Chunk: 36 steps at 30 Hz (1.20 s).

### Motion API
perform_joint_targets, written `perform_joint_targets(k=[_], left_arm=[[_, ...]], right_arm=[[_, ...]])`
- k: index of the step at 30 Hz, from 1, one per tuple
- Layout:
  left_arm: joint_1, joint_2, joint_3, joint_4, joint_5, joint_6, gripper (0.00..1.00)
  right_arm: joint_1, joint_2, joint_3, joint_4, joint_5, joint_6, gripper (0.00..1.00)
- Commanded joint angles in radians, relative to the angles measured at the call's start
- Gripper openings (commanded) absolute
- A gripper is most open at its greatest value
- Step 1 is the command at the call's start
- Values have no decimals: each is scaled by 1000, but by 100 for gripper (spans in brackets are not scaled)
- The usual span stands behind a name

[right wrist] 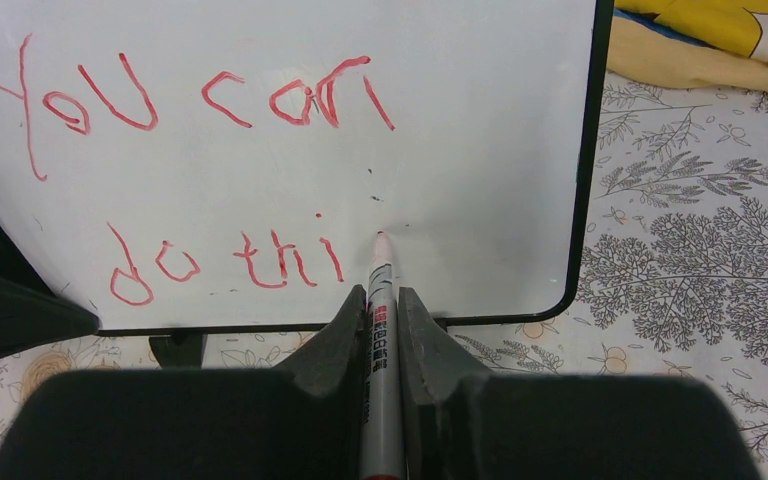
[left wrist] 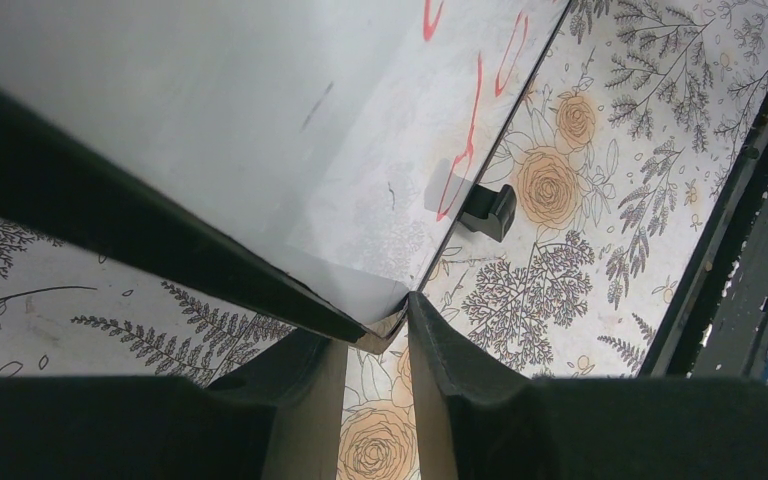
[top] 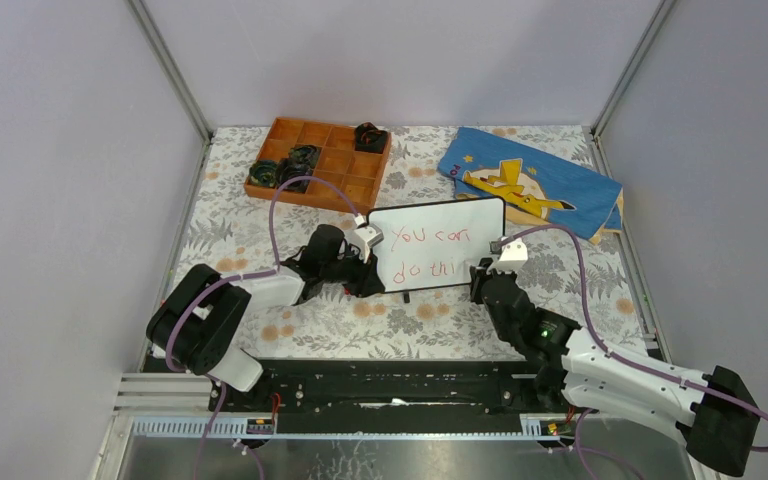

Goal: Write a sentence on the whiteboard

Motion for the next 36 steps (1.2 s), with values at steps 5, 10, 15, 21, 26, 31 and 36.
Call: perform_joint_targets(k=[5, 10, 15, 21, 26, 31, 36], left_arm=[[-10, 0, 21, -19, -22, 29, 34], [-11, 4, 23, -24, -24, 31, 34], [-14, 4, 24, -26, -26, 34, 34], [-15, 6, 25, -27, -31, 37, 34], [-16, 9, 26, -30, -31, 38, 34], [-16, 12, 26, -32, -34, 38, 34], [-16, 12, 28, -33, -34, 40, 34]], right_arm=[[-9, 20, 25, 85, 51, 7, 0], [-8, 38, 26, 96, 39, 5, 0], [-8, 54, 25, 104, 17, 5, 0], [-8, 50, 14, 118, -40, 4, 0], [-8, 73, 0, 115, -66, 25, 0], [-9, 68, -14, 93, -63, 37, 0], [-8, 45, -31, 54, -42, 55, 0]])
